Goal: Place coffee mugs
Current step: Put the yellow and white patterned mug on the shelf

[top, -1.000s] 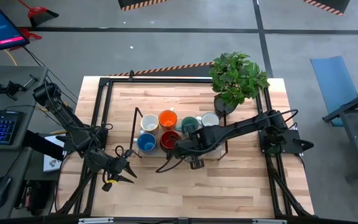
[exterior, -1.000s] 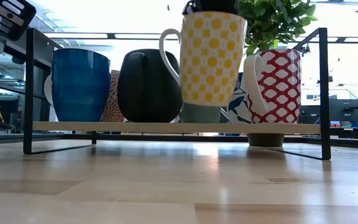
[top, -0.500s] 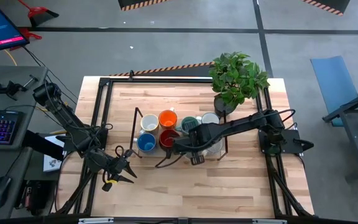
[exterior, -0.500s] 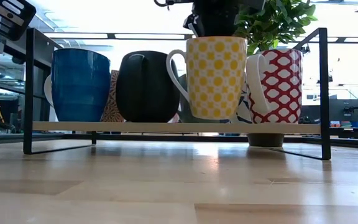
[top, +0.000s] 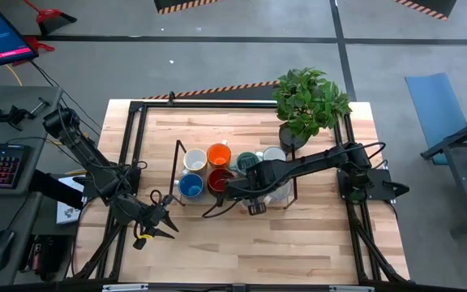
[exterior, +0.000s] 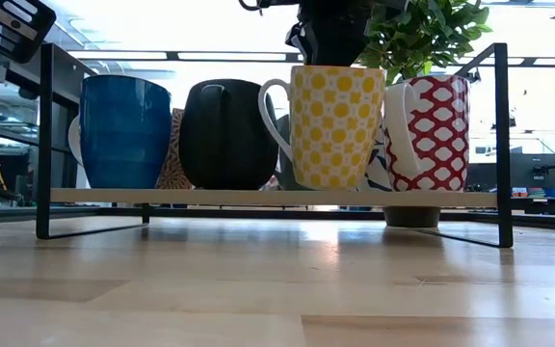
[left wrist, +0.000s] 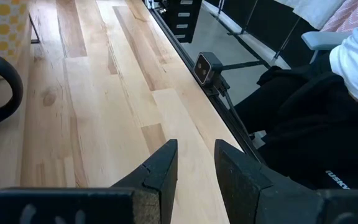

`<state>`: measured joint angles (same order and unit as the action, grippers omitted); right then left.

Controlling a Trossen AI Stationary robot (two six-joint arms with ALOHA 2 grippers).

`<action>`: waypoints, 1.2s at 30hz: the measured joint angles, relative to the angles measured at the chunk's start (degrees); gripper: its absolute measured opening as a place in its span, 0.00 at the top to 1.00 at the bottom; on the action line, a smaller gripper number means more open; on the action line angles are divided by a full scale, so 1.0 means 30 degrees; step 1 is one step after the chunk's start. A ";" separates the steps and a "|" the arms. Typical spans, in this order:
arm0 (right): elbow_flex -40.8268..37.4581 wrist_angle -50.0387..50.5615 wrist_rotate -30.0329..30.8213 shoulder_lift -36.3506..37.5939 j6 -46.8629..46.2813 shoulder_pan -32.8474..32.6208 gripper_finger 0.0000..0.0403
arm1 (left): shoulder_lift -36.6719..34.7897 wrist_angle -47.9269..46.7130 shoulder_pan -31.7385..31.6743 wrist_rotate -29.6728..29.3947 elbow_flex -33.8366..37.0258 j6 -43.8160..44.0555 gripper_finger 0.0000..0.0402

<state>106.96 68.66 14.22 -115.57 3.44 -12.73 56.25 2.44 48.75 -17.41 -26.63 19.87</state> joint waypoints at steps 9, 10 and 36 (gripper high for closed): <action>0.0000 0.0035 0.0876 0.0007 -0.0137 0.0000 0.90 | 0.0000 0.0000 -0.0005 0.0000 0.0000 0.0001 0.77; 0.0000 0.0041 0.0920 0.0007 -0.0146 0.0000 0.90 | 0.0000 0.0000 -0.0007 0.0000 0.0000 0.0001 0.77; 0.0000 0.0612 0.1798 0.0007 -0.0357 0.0113 0.78 | 0.0000 0.0000 0.0000 0.0007 0.0000 0.0038 0.77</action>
<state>106.96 70.50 19.61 -115.55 2.37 -12.39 56.25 2.44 48.75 -17.39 -26.63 19.99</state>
